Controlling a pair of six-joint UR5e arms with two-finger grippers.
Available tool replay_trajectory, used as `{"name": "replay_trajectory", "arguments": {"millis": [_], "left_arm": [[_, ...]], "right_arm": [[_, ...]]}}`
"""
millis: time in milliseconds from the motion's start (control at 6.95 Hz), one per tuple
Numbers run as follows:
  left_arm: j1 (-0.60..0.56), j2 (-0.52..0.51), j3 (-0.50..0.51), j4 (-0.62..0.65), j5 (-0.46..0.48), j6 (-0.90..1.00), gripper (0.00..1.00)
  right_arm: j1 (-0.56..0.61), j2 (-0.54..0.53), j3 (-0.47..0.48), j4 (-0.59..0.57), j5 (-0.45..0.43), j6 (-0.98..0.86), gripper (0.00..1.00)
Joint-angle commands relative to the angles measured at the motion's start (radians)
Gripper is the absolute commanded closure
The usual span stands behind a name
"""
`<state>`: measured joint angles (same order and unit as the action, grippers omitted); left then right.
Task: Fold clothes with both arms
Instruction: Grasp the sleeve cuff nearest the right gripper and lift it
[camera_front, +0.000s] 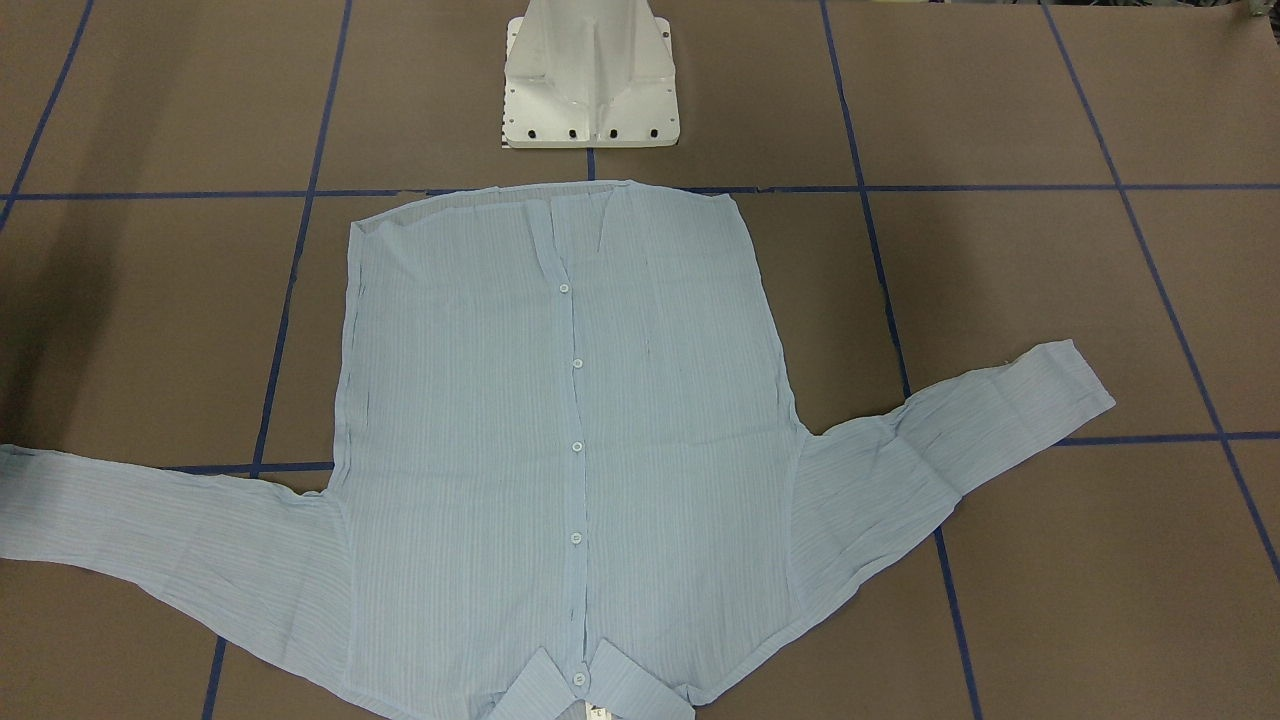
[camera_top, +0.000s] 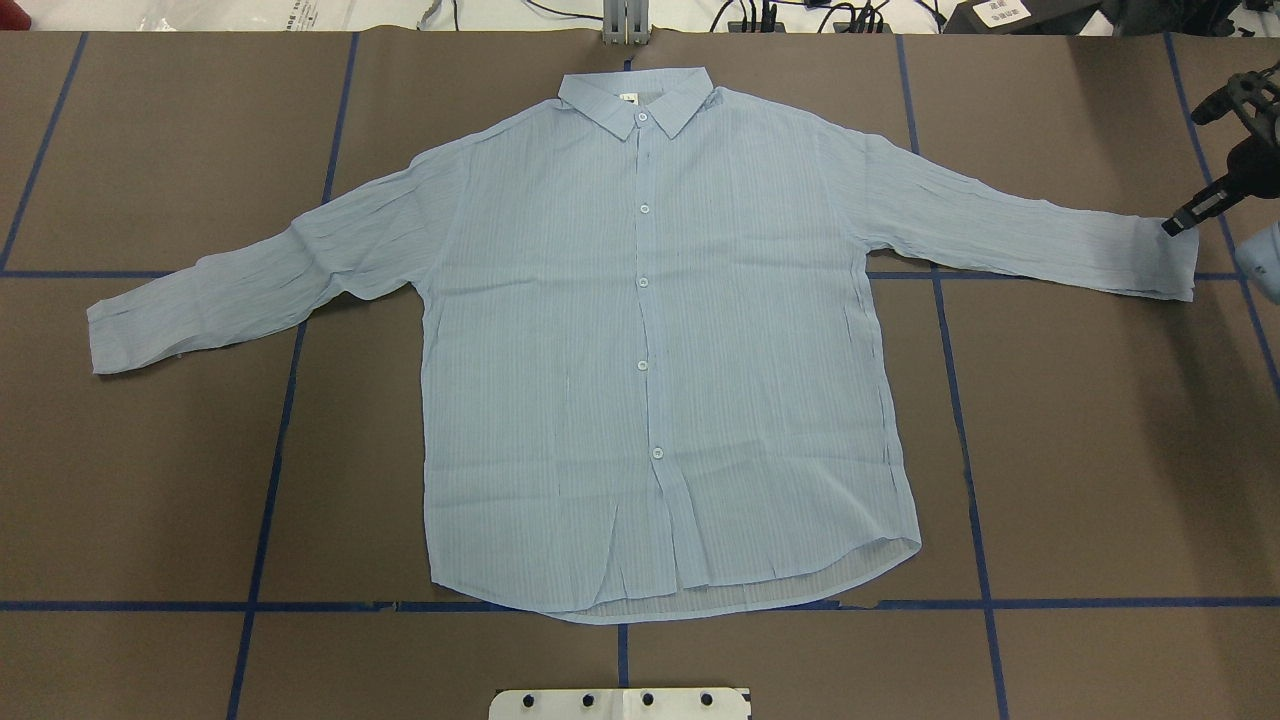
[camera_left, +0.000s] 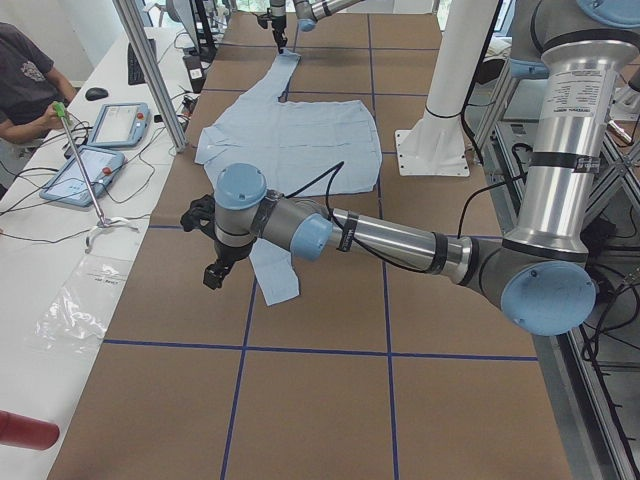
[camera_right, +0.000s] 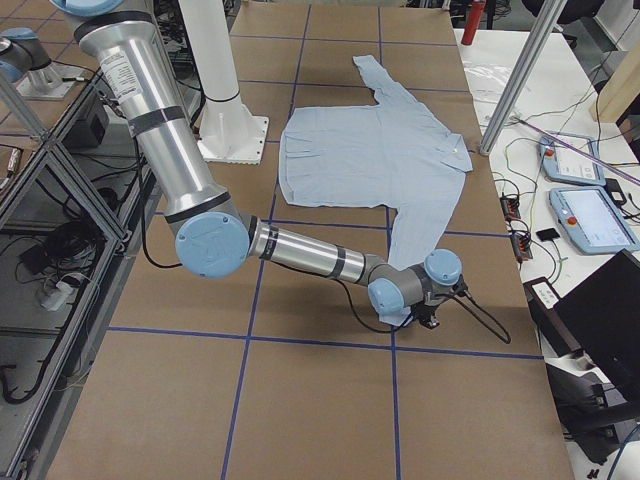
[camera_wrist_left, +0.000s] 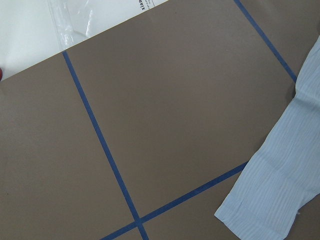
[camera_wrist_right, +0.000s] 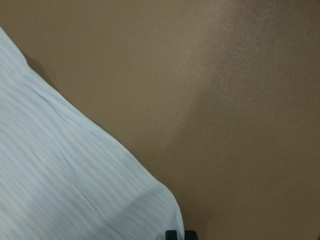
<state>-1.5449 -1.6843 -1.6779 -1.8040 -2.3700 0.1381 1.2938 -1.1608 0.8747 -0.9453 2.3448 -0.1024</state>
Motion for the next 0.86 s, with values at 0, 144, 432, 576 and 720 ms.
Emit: {"name": "replay_trajectory", "arguments": {"millis": [0, 144, 432, 576, 720], "left_arm": [[-0.001, 0.000, 0.000, 0.000, 0.000, 0.000, 0.00], [-0.001, 0.002, 0.000, 0.000, 0.000, 0.000, 0.00], [-0.001, 0.002, 0.006, 0.002, 0.000, 0.002, 0.00], [-0.001, 0.003, 0.003, 0.002, 0.000, 0.002, 0.00], [-0.001, 0.003, 0.010, 0.002, 0.000, 0.002, 0.00]], "right_arm": [[0.013, 0.000, 0.064, -0.061, 0.027, 0.003, 1.00], [0.022, -0.010, 0.123, -0.114, 0.091, 0.019, 1.00], [0.019, -0.031, 0.272, -0.115, 0.175, 0.263, 1.00], [-0.028, -0.030, 0.358, -0.103, 0.177, 0.386, 1.00], [-0.115, -0.027, 0.462, -0.099, 0.166, 0.555, 1.00]]}}
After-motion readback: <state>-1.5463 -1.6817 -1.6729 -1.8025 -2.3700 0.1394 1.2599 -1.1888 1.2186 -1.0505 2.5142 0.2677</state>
